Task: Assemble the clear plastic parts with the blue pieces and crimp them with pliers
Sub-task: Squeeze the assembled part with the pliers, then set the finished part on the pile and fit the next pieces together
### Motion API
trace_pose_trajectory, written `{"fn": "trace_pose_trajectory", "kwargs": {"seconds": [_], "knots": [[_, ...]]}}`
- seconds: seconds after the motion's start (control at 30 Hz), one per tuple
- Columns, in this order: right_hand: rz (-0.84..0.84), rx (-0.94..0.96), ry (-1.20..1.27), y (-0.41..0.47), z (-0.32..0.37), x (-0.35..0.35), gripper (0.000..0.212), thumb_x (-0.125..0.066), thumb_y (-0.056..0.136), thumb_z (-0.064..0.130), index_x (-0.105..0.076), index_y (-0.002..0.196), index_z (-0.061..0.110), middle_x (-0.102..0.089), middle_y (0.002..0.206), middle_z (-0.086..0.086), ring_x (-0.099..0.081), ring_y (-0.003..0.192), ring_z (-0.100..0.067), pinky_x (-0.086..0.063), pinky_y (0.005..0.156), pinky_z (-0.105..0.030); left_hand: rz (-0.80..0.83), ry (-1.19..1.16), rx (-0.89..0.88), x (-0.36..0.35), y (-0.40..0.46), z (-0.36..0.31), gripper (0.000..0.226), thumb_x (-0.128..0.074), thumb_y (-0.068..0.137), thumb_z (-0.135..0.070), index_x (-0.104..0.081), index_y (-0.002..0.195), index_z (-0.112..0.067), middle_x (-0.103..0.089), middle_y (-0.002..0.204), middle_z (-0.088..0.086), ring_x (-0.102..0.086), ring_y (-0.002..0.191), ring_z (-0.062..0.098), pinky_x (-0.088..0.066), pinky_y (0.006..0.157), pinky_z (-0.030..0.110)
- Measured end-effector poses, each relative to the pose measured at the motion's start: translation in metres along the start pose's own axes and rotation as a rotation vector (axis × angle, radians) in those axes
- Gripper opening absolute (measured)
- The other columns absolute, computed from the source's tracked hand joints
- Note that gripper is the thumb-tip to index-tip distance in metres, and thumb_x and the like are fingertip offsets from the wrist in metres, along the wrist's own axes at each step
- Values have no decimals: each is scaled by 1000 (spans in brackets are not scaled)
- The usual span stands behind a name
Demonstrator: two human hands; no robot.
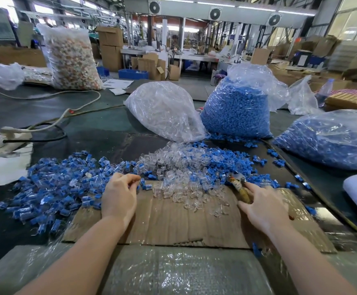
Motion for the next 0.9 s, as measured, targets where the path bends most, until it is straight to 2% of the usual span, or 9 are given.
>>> {"fn": "trace_pose_trajectory", "kwargs": {"seconds": [0.13,0.23,0.3,0.37,0.5,0.63,0.7,0.77,0.9], "knots": [[-8,30,-60,-3,1,1,66,-51,86,60,-30,143,35,-41,141,-5,-35,131,-26,-29,108,-48,3,57,-57,-5,-2,-6,26,-57,91,-20,-63,116,-18,-45,97,-5,-40,97,10,-33,77,21],[-61,68,-76,-5,6,7,61,-53,87,55,-34,142,35,-35,145,-1,-29,135,-23,-23,111,-50,36,-12,-135,-9,-10,-28,20,-60,89,-18,-65,109,-18,-48,96,-7,-42,91,7,-33,72,15],[-129,87,-31,-6,9,14,53,-56,89,46,-40,138,34,-37,143,1,-31,133,-22,-25,109,-48,182,-117,-257,-17,-24,-52,16,-61,88,-14,-67,102,-17,-54,92,-8,-49,80,1,-42,72,11],[-184,106,22,-6,12,19,47,-57,90,39,-45,135,31,-41,139,1,-34,129,-22,-29,105,-45,406,-184,-422,-29,-46,-79,16,-62,87,-13,-67,101,-16,-57,92,-9,-52,79,-3,-45,82,9],[-228,140,80,-6,14,24,42,-59,90,28,-50,131,27,-46,133,-1,-39,123,-23,-35,102,-39,666,-212,-717,-53,-90,-120,27,-60,89,-16,-64,115,-16,-58,111,-1,-49,100,9,-40,98,22],[-254,164,92,-8,13,25,41,-59,90,25,-52,130,26,-49,131,-1,-42,119,-20,-36,101,-34,807,73,-1017,-79,-125,-141,30,-53,93,-25,-58,120,-11,-52,121,11,-39,115,25,-29,105,39],[-257,170,106,-8,13,26,40,-60,90,23,-53,129,25,-50,129,-2,-43,118,-21,-35,101,-33,819,158,-1176,-86,-135,-144,32,-46,97,-29,-59,124,-18,-55,127,8,-42,119,25,-27,105,38],[-261,180,117,-9,12,27,38,-60,90,21,-55,127,23,-51,127,-3,-44,116,-22,-35,100,-33,836,95,-1176,-90,-136,-144,32,-44,98,-24,-60,125,-19,-57,127,9,-45,117,26,-28,103,36],[-247,201,129,-13,11,25,35,-59,90,17,-57,124,21,-54,123,-3,-46,114,-21,-36,99,-31,783,-3,-1031,-87,-121,-133,25,-49,95,-12,-66,112,-6,-60,111,17,-48,103,32,-37,92,39]]}}
Point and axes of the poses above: each hand's wrist, its own y-axis towards the middle knuckle, its own x-axis out of the back of the hand, z = x × y, the point moved 3 cm from there along y, towards the middle knuckle
